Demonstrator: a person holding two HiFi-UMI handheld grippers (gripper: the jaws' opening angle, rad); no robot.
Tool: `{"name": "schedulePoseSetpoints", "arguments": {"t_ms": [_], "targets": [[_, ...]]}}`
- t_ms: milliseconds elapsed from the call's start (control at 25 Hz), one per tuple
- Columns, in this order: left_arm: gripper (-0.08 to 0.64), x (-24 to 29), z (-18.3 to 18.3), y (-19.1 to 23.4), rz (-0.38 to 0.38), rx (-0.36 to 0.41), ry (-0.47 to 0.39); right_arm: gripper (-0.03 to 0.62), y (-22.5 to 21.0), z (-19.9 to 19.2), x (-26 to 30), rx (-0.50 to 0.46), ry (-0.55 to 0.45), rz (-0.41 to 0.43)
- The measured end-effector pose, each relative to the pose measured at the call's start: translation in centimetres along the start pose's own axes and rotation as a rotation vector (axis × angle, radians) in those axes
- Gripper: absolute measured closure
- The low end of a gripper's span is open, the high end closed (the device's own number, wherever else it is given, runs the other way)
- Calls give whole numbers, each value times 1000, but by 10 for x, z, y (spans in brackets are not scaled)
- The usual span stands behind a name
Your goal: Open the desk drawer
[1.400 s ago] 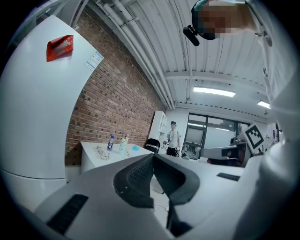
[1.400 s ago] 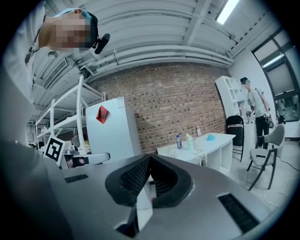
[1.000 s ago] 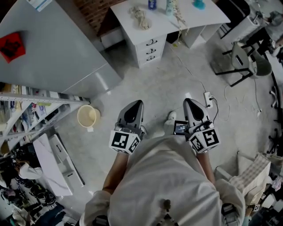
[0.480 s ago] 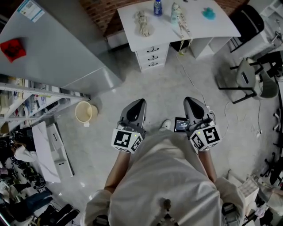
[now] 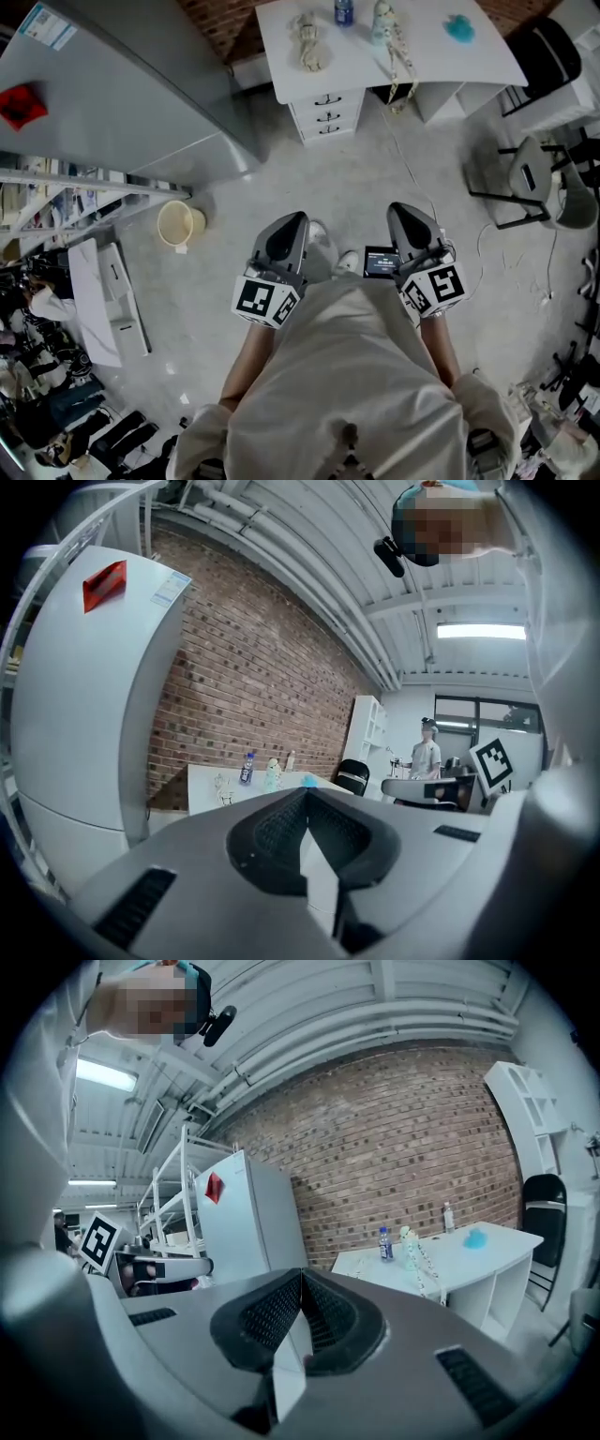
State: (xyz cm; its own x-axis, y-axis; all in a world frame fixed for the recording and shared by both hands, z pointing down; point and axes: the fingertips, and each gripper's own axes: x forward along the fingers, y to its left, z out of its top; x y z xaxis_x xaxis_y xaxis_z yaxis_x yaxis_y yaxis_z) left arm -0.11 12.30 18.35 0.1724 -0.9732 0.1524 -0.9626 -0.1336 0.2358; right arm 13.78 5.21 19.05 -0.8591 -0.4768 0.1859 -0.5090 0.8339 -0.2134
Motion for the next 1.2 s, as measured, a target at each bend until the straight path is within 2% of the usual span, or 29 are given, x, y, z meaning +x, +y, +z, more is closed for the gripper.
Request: {"name": "schedulePoseSetpoints", "arguments": {"t_ms": [280,480,680,920,1200], "targets": [[554,52,4,50,-35,-20,39,566,-12,13,53,-38,34,-25],[553,106,29,61,-114,54,-3,566,-35,24,83,-94,68,-43],[554,127,27,75,-125,1,1,566,-42,31,103,-121,68,-55],[554,133,23,80,-61,-16,9,566,-55,27,116,-135,109,-1],[554,147,20,75,96,-18,-10,566,-88,39,128,-190,118,143]]}}
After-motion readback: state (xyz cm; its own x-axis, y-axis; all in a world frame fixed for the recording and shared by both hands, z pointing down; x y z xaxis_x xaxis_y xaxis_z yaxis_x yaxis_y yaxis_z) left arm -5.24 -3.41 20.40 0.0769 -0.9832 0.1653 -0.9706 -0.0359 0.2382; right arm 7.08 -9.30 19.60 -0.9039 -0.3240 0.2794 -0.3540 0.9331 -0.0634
